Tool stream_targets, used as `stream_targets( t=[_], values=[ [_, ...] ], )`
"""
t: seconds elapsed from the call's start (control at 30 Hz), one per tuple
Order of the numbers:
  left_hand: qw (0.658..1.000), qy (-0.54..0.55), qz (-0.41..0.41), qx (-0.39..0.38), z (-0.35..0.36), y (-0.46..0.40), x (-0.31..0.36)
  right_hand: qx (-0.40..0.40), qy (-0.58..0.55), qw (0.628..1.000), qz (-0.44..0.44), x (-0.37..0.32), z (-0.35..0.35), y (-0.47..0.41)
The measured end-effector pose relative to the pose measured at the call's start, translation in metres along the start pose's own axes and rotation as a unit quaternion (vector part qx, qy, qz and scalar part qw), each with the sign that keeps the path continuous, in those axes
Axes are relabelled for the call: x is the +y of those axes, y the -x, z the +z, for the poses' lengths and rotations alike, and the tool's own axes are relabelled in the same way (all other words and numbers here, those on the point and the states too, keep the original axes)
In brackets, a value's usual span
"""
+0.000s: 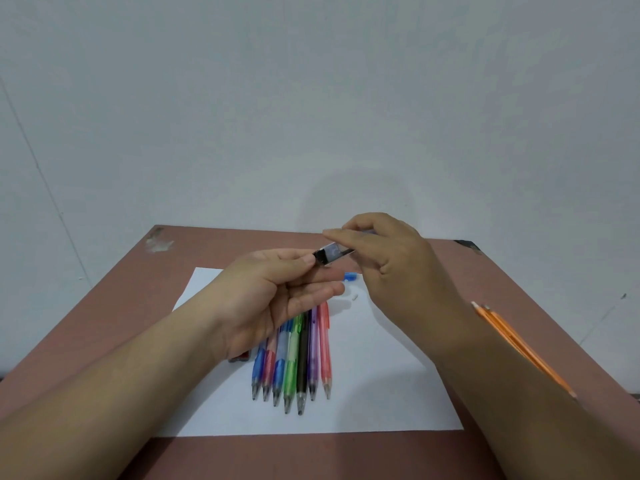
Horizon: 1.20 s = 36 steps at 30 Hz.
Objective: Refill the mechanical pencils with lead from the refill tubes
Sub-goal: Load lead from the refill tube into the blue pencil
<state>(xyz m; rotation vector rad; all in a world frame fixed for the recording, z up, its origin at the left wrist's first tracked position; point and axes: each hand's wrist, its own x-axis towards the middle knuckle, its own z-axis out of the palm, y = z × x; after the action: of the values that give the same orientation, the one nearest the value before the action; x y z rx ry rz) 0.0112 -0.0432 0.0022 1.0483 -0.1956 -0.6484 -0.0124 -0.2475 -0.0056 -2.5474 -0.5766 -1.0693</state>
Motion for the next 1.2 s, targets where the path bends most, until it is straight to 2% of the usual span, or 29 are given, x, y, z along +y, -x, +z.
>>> stream_targets(
  t=[0.4,0.53,0.67,0.8,0.93,1.07,1.2],
  values=[
    [1.0,-0.011,-0.015,0.01,-0.001,-0.002,-0.002,-0.035,0.004,0.999,-0.002,-0.001,0.003,0.001],
    [0.999,0.021,-0.035,0.006,0.0,-0.001,0.001,-0.019,0.053,0.998,-0.004,-0.005,-0.004,-0.002],
    [0.998,0.056,-0.039,0.001,-0.001,-0.001,0.004,-0.023,-0.005,0.998,0.059,-0.009,-0.01,-0.004],
    [0.997,0.064,-0.046,-0.001,-0.002,0.0,0.006,-0.004,0.04,0.999,0.009,-0.001,-0.006,-0.001],
    [0.996,0.067,-0.058,-0.006,-0.002,0.0,0.006,-0.032,0.017,0.998,0.059,-0.007,-0.009,-0.004],
    [0.997,0.055,-0.059,0.003,0.0,0.001,0.006,-0.005,0.033,0.999,0.011,-0.002,-0.007,-0.002],
    [0.996,0.062,-0.062,0.003,0.001,0.002,0.007,-0.042,-0.026,0.995,0.088,-0.011,-0.012,-0.006]
  ],
)
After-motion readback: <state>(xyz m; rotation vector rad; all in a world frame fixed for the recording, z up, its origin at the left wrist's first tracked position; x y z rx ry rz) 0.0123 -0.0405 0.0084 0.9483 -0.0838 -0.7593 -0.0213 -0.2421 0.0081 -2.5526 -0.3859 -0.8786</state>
